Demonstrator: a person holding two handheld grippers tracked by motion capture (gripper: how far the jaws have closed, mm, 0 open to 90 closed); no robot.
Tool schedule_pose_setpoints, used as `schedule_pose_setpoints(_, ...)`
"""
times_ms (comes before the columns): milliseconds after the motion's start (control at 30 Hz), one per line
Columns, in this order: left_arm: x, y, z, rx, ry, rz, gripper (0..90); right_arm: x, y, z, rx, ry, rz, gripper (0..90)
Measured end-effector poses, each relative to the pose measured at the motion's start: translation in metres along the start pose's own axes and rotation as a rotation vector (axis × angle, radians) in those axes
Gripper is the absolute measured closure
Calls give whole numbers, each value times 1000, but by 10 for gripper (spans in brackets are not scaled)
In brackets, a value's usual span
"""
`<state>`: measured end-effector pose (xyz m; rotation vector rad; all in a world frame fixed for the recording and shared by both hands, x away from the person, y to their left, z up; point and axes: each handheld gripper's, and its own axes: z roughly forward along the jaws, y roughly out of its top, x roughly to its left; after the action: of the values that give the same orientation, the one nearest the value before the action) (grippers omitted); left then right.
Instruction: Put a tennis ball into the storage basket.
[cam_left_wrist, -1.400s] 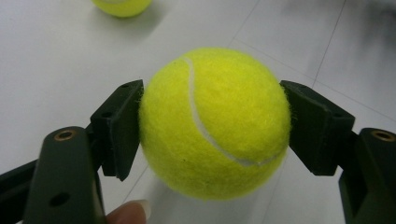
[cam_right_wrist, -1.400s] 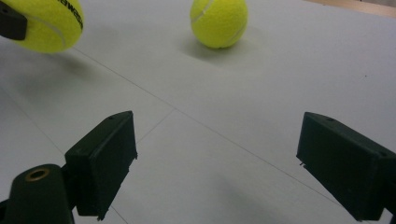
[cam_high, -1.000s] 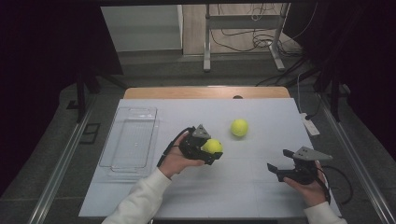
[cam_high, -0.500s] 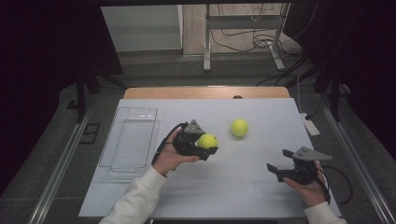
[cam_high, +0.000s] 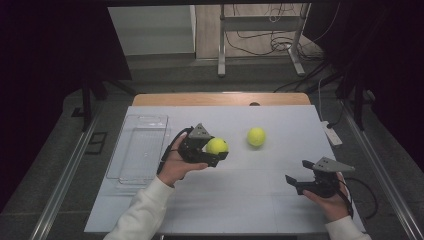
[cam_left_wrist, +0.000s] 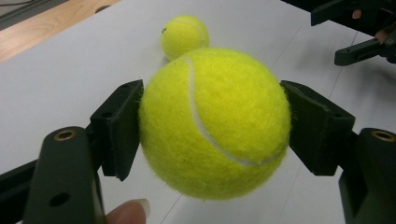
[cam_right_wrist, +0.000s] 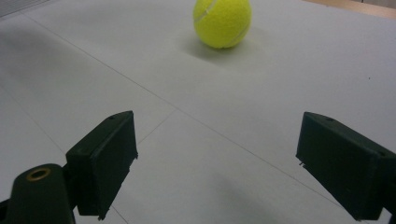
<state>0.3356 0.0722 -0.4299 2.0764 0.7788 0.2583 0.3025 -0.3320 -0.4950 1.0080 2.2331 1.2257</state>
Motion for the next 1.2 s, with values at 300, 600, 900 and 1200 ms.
schedule_pose_setpoints(300,5,1,-8,-22,16,-10,270,0,0,0,1,1,1,124)
schedule_pose_setpoints(600,10,1,-17,-41,32,-22,270,-1,0,0,5,-2,2,124)
schedule_pose_setpoints(900,14,2,-24,-65,48,-32,270,-1,0,0,4,-3,2,125)
schedule_pose_setpoints(1200,17,2,-31,-86,62,-41,270,-1,0,0,5,-3,1,125)
